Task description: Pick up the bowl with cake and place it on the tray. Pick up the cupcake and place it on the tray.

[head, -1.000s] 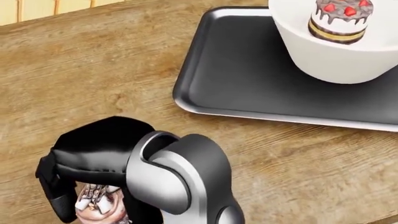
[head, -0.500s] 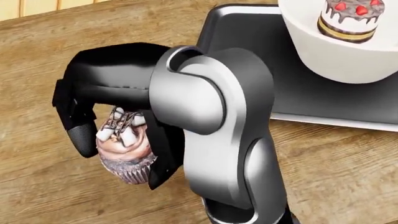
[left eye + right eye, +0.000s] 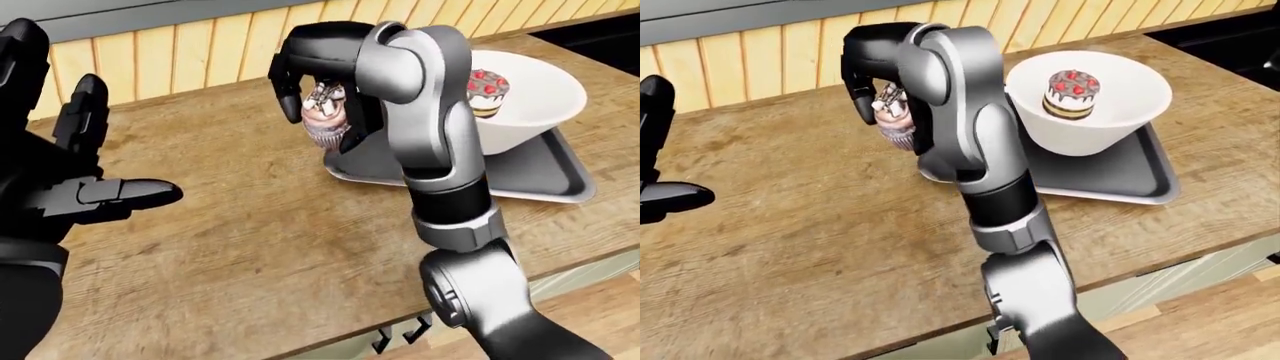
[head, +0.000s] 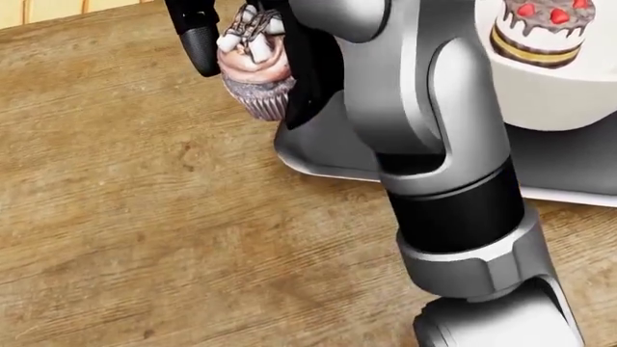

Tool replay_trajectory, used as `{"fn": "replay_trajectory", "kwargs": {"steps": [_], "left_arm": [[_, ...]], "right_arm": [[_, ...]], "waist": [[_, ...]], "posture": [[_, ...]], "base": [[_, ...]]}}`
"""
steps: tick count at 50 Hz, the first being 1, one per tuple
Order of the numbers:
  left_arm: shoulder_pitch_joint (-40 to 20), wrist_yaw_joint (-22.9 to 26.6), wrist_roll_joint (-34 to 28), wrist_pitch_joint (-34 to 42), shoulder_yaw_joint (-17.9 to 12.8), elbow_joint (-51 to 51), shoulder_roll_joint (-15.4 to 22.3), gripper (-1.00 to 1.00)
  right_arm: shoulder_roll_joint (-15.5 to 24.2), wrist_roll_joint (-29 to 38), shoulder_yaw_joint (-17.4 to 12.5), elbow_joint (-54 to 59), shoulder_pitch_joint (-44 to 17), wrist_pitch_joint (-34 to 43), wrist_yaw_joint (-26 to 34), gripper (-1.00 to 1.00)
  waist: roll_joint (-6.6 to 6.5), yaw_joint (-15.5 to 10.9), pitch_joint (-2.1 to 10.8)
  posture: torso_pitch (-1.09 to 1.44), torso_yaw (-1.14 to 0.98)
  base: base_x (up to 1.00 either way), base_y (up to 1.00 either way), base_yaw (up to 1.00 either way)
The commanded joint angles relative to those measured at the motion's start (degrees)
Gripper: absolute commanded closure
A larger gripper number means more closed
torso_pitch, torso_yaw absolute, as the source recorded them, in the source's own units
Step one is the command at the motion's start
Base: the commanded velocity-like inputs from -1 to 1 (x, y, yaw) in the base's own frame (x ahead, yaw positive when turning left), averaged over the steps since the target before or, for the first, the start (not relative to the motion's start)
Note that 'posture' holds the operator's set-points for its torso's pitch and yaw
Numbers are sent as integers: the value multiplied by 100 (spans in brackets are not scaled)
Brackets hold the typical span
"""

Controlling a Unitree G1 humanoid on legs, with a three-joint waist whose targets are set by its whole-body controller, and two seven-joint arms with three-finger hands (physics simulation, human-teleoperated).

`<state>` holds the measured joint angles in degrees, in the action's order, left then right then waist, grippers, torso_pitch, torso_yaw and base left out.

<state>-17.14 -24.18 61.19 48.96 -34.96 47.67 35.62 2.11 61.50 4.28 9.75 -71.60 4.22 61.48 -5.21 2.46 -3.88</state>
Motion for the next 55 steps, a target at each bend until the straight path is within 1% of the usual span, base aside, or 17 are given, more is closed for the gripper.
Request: {"fn": "replay_trajectory", "kwargs": {"steps": [1, 5, 10, 13, 17, 24, 28, 33, 46, 51, 55], "left_arm": [[-125, 18, -63, -163, -95, 30, 106, -100], [-147, 44, -116, -168, -56, 11, 96, -100], [-142, 6, -67, -134, -83, 53, 91, -100], [-104, 30, -99, -150, -78, 65, 63, -100], [-75, 28, -93, -135, -108, 97, 48, -100], [-38, 23, -40, -134, -159, 119, 60, -100], [-18, 99, -181, -177, -79, 98, -5, -100], [-63, 89, -188, -131, -70, 110, -18, -100], [-118, -58, 14, -80, -125, 123, 97, -100], [-143, -37, -45, -117, -65, 85, 96, -100], [-118, -10, -74, -124, -66, 89, 71, -100]], "right_arm": [[26, -12, -53, -112, -213, -121, -280, 100], [162, 62, -54, 193, -200, -384, -570, 100], [250, 191, -72, 354, -161, -581, -737, 100], [384, 372, -68, 475, -130, -768, -850, 100], [455, 456, -140, 580, -120, -840, -899, 100], [657, 591, -228, 895, -125, -958, -1162, 100], [792, 604, -273, 1067, -36, -1014, -1316, 100], [913, 647, -302, 1206, 93, -1059, -1446, 100], [958, 693, -308, 1200, 312, -1024, -1481, 100], [976, 716, -312, 1220, 340, -1024, -1498, 100], [992, 739, -314, 1200, 380, -1021, -1494, 95]], "waist": [[-24, 0, 153], [-14, -1, 154], [2, -3, 153], [12, -7, 147], [24, -13, 145], [45, -21, 140], [57, -35, 141], [74, -49, 152], [75, -60, 156], [76, -67, 162], [78, -68, 165]], "posture": [[0, 0], [0, 0], [0, 0], [0, 0], [0, 0], [0, 0], [0, 0], [0, 0], [0, 0], [0, 0], [0, 0]], "base": [[0, 0, 0], [0, 0, 0], [0, 0, 0], [0, 0, 0], [0, 0, 0], [0, 0, 0], [0, 0, 0], [0, 0, 0], [0, 0, 0], [0, 0, 0], [0, 0, 0]]}}
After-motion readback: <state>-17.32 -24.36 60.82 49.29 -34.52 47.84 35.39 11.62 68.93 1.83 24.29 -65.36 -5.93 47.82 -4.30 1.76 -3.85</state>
